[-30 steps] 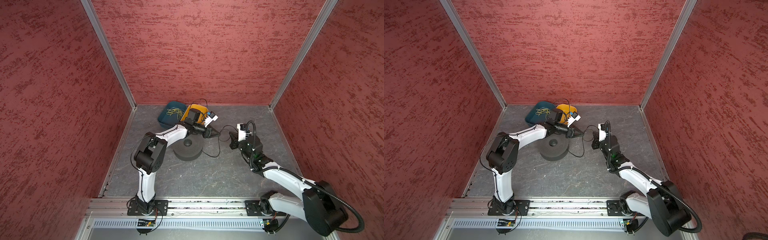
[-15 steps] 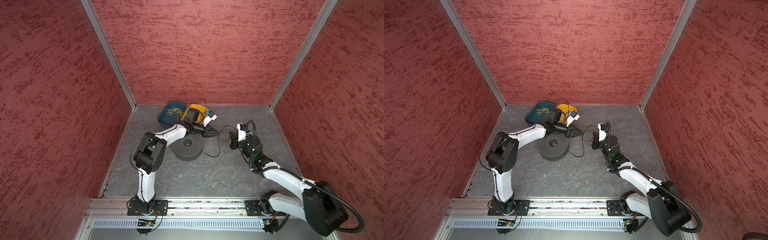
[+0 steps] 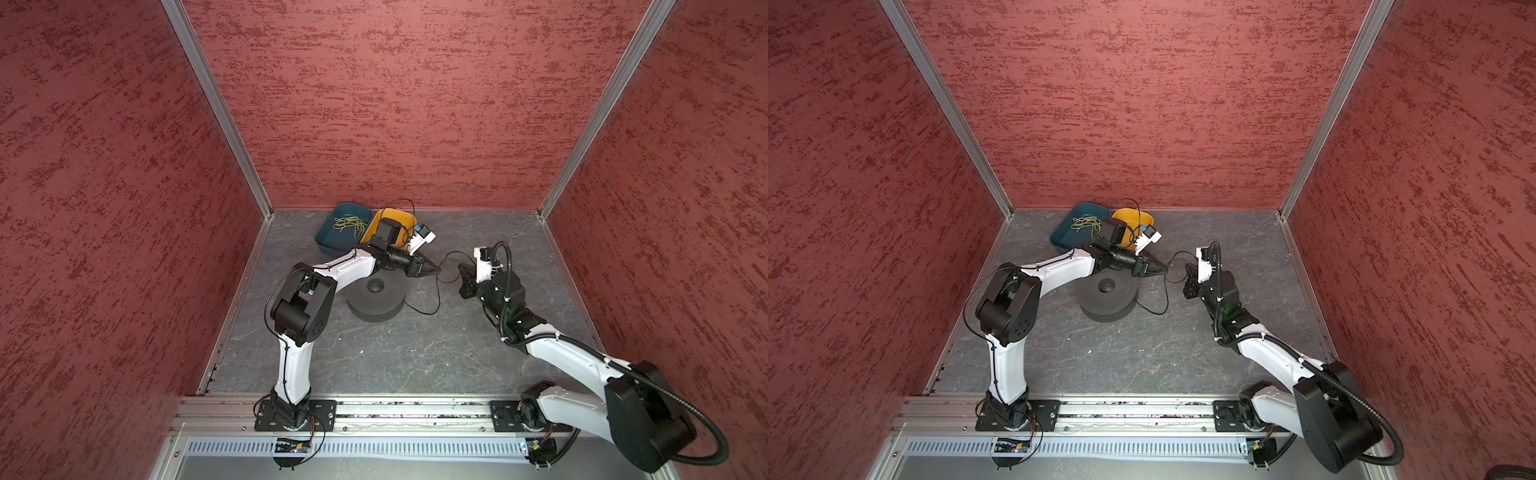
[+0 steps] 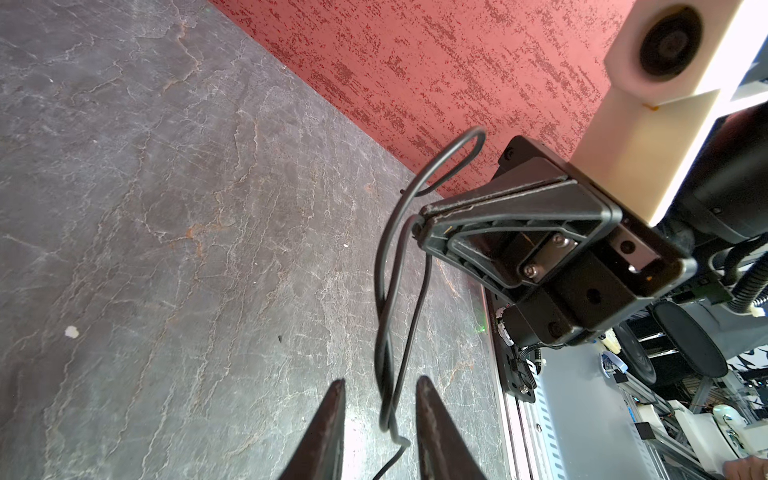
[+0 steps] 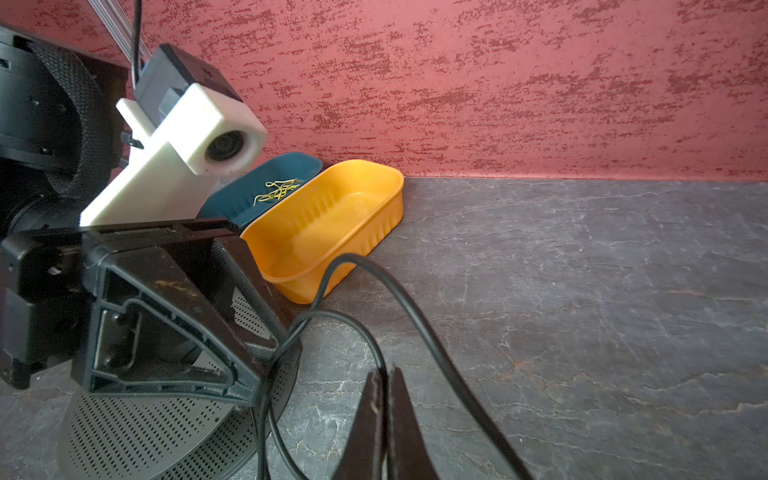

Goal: Wrap the cables

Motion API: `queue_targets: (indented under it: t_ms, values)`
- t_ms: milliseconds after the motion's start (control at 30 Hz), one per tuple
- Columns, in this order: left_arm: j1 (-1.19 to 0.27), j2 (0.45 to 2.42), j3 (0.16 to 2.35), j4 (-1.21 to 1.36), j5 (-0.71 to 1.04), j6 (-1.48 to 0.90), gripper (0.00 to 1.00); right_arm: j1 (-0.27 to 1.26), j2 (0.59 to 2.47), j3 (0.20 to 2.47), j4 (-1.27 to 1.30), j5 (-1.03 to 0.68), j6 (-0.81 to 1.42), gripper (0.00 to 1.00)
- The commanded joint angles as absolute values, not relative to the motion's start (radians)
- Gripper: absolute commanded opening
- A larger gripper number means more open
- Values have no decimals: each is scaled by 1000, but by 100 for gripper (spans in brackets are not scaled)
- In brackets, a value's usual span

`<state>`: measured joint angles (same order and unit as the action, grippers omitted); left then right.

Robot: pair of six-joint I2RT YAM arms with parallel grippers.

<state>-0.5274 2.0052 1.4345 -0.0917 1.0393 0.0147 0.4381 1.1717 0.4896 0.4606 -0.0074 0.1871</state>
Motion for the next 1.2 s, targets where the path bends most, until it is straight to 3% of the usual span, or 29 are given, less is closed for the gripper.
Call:
queue_targets:
  t_ms: [0, 233, 400, 500, 833, 1167]
  values:
    - [-532, 2020, 1459, -84, 1051, 24, 29, 449, 1172, 507, 488, -23, 178, 0]
    - [-539, 2023, 1460, -82, 1039, 19, 20, 449, 1175, 506, 493, -27, 179, 0]
    - [-538, 2021, 1461, -80, 1021, 3, 3, 450, 1178, 505, 489, -15, 179, 0]
    - [-531, 2013, 1454, -80, 1004, -7, 1, 451, 1181, 505, 480, 12, 186, 0]
    - [-469, 1906, 1315, 71, 1007, -94, 0, 445, 1260, 567, 344, 179, 266, 0]
    - [-431, 1810, 1178, 194, 979, -153, 0, 400, 1350, 634, 234, 206, 377, 0]
